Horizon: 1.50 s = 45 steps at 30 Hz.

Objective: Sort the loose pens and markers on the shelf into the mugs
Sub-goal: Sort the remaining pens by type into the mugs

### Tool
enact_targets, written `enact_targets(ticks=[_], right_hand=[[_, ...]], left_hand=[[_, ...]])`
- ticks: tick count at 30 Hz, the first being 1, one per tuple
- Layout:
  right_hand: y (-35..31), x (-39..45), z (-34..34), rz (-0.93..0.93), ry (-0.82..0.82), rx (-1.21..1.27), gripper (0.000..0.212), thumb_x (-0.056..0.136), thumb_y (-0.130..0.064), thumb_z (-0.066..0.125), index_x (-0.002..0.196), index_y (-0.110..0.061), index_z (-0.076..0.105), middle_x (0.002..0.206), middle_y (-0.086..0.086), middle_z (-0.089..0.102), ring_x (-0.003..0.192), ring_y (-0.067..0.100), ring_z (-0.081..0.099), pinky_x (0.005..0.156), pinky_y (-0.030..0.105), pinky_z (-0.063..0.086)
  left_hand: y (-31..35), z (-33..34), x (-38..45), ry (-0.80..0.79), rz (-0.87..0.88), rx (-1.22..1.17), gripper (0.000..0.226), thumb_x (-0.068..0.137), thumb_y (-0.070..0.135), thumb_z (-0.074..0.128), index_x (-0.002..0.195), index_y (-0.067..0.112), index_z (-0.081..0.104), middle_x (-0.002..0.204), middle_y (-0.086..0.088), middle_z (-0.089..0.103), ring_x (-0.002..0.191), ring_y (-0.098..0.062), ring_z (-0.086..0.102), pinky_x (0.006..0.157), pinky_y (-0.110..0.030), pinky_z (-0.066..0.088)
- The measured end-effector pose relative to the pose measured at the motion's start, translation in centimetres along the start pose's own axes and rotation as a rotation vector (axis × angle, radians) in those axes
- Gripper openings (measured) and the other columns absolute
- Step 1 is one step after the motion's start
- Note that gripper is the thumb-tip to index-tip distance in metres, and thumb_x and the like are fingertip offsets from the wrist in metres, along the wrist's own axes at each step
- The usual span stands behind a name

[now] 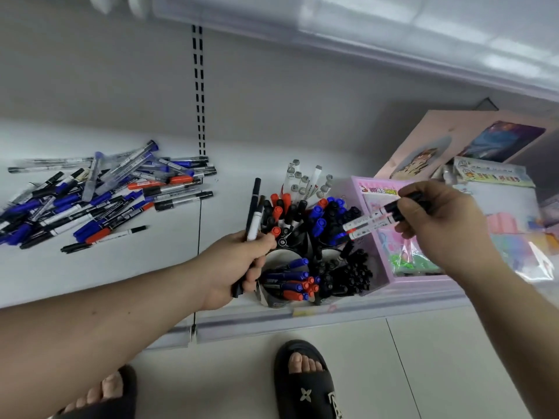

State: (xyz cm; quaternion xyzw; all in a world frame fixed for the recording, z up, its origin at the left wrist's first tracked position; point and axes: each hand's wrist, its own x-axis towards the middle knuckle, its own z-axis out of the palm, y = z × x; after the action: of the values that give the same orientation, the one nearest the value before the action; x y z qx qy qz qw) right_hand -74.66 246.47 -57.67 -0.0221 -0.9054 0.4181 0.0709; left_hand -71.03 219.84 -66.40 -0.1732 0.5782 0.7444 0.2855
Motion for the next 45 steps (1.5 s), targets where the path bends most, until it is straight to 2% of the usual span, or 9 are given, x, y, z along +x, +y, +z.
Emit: enact_targets(ticks=[6, 10, 15, 20, 27, 32, 35, 39, 45], right_hand=[[3.7, -1.2, 1.5, -0.074, -0.028, -0.200, 0.030, 0.096, -0.012, 0.058, 0.085, -0.040, 0.056, 0.076, -0.015, 0.068, 0.074, 0.022, 0.068, 0.077, 0.044, 0.056], [5.3, -0.9, 2.2, -0.201, -0.045, -0.325, 0.014, 0.095, -0.008, 0.058, 0.100, -0.017, 0.066, 0.084, 0.006, 0.071, 0.078, 0.032, 0.067, 0.074, 0.042, 0.054], [8.4, -1.7, 5.5, -0.443, -0.214, -0.559, 0.024, 0.091, -0.002, 0.060, 0.113, -0.007, 0.067, 0.091, 0.013, 0.071, 0.076, 0.033, 0.066, 0.066, 0.036, 0.055], [10.9, -3.1, 7.6, -0.546, -0.202, -0.756, 0.048, 0.098, -0.035, 0.038, 0.124, -0.005, 0.064, 0.102, 0.009, 0.072, 0.084, 0.031, 0.059, 0.074, 0.040, 0.049], [11.0, -4.3, 7.4, -0.429, -0.292, -0.959, 0.073, 0.100, -0.060, 0.015, 0.144, -0.011, 0.047, 0.136, 0.001, 0.060, 0.104, 0.029, 0.050, 0.085, 0.040, 0.024], [5.9, -4.0, 6.8, -0.401, -0.043, -0.516, 0.045, 0.093, -0.046, 0.046, 0.113, -0.014, 0.071, 0.092, -0.004, 0.072, 0.085, 0.022, 0.059, 0.078, 0.037, 0.045], [1.1, -4.9, 7.5, -0.190, -0.171, -0.031, 0.016, 0.091, -0.022, 0.063, 0.078, -0.029, 0.068, 0.067, -0.012, 0.063, 0.060, 0.004, 0.055, 0.060, 0.019, 0.045], [-1.6, -6.4, 9.7, -0.054, -0.516, 0.048, 0.006, 0.091, -0.027, 0.065, 0.086, -0.030, 0.065, 0.065, -0.013, 0.061, 0.057, 0.002, 0.052, 0.059, 0.018, 0.044], [-3.0, -5.9, 10.7, 0.152, -0.510, 0.276, 0.018, 0.099, -0.010, 0.052, 0.091, -0.008, 0.068, 0.075, 0.016, 0.071, 0.055, 0.021, 0.064, 0.054, 0.033, 0.055]], left_hand=[[-0.1, 1.1, 0.3, -0.088, 0.026, 0.003, 0.030, 0.093, 0.044, 0.051, 0.090, 0.014, 0.053, 0.059, 0.005, 0.032, 0.045, -0.008, 0.024, 0.041, -0.019, 0.020], [-0.4, 0.9, 0.6, -0.095, 0.000, -0.081, 0.039, 0.082, 0.050, 0.051, 0.093, 0.013, 0.052, 0.058, 0.005, 0.038, 0.044, -0.008, 0.028, 0.040, -0.019, 0.025], [-0.3, 1.1, 0.5, -0.166, -0.052, -0.227, 0.022, 0.099, 0.029, 0.048, 0.100, 0.010, 0.059, 0.067, 0.000, 0.050, 0.051, -0.013, 0.041, 0.045, -0.024, 0.037], [-0.1, 1.1, 0.1, -0.230, -0.047, -0.248, 0.025, 0.100, 0.007, 0.043, 0.107, 0.003, 0.066, 0.075, -0.005, 0.060, 0.064, -0.021, 0.055, 0.064, -0.035, 0.050], [0.2, 1.0, -0.1, -0.254, -0.055, -0.274, 0.026, 0.102, 0.010, 0.041, 0.113, 0.007, 0.065, 0.091, -0.010, 0.072, 0.083, -0.027, 0.069, 0.089, -0.052, 0.051], [0.3, 0.9, 0.1, -0.224, 0.010, -0.252, 0.026, 0.103, 0.015, 0.039, 0.111, 0.014, 0.063, 0.112, -0.007, 0.073, 0.111, -0.022, 0.067, 0.107, -0.050, 0.039], [0.6, 0.9, 0.2, -0.213, 0.048, -0.307, 0.023, 0.104, 0.018, 0.038, 0.104, 0.017, 0.060, 0.115, -0.004, 0.072, 0.116, -0.020, 0.063, 0.097, -0.041, 0.046], [1.2, 1.5, 0.4, -0.228, 0.080, -0.430, 0.023, 0.104, 0.022, 0.035, 0.101, 0.018, 0.057, 0.121, -0.004, 0.070, 0.122, -0.021, 0.058, 0.103, -0.041, 0.042], [1.2, 1.7, 0.3, -0.241, 0.089, -0.445, 0.027, 0.104, 0.029, 0.032, 0.107, 0.019, 0.056, 0.122, -0.004, 0.069, 0.117, -0.024, 0.060, 0.101, -0.043, 0.038]])
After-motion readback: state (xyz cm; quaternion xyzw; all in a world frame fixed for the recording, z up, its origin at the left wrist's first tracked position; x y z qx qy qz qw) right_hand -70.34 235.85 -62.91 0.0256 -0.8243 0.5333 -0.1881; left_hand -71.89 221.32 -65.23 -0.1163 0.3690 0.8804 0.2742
